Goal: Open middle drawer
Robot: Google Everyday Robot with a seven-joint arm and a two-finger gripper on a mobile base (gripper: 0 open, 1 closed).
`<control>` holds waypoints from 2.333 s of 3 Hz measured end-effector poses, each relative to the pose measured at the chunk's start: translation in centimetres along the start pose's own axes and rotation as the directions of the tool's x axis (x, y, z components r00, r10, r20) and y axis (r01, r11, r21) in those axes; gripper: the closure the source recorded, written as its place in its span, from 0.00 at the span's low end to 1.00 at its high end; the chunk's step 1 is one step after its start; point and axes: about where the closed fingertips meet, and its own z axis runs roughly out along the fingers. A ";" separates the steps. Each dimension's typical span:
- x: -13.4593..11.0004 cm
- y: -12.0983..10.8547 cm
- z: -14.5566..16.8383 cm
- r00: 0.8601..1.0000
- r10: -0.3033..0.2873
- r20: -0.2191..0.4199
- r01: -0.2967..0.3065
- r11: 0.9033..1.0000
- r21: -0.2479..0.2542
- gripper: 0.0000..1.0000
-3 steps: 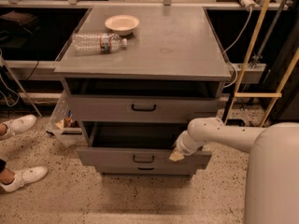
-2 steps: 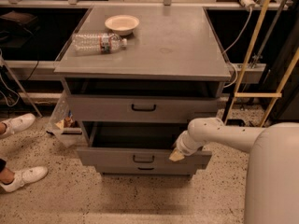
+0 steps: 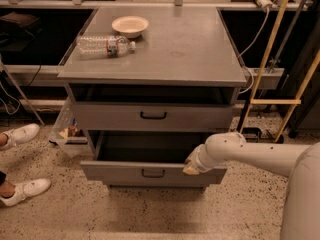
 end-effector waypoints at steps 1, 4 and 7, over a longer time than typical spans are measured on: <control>0.0 0.0 0.0 1.000 0.000 0.000 0.000 1.000 0.000 1.00; 0.9 3.0 -1.1 1.000 0.014 0.020 -0.014 1.000 -0.011 1.00; 1.2 4.0 -1.1 1.000 0.011 0.007 -0.010 0.999 -0.032 1.00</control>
Offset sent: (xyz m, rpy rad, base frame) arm -0.0049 -0.0087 -0.0125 -0.0003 0.0509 -0.0172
